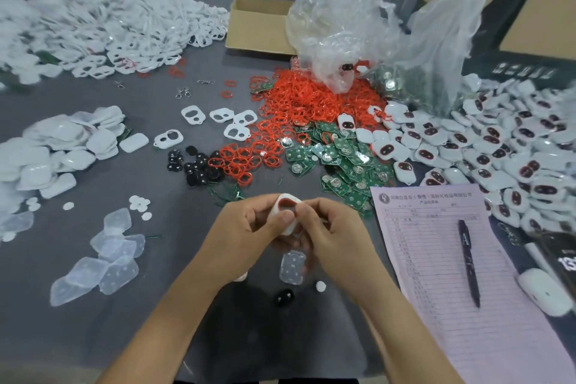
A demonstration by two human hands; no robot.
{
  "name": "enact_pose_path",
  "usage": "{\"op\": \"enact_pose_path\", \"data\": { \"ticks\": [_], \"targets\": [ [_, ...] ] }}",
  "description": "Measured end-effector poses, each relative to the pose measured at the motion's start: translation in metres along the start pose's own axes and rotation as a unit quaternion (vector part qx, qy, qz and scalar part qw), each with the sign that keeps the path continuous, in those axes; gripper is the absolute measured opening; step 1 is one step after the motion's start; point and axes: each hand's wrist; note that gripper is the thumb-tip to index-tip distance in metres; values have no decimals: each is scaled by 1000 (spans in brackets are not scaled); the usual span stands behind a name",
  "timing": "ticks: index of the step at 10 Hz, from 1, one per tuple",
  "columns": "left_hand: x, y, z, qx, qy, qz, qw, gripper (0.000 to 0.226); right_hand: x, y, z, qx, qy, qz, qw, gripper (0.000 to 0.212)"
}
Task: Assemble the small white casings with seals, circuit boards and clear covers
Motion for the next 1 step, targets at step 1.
{"op": "enact_pose_path", "data": {
  "ticks": [1],
  "targets": [
    [8, 3, 3, -18, 28, 33, 999, 16, 2, -8, 3, 11, 20, -16, 1000, 21]
  ]
}}
Point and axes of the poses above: each hand's wrist, its own z-axis away from the middle knuckle, its own x-axis out of the palm, y = z × x, and after that the axes turned 14 degrees about -x, right-handed
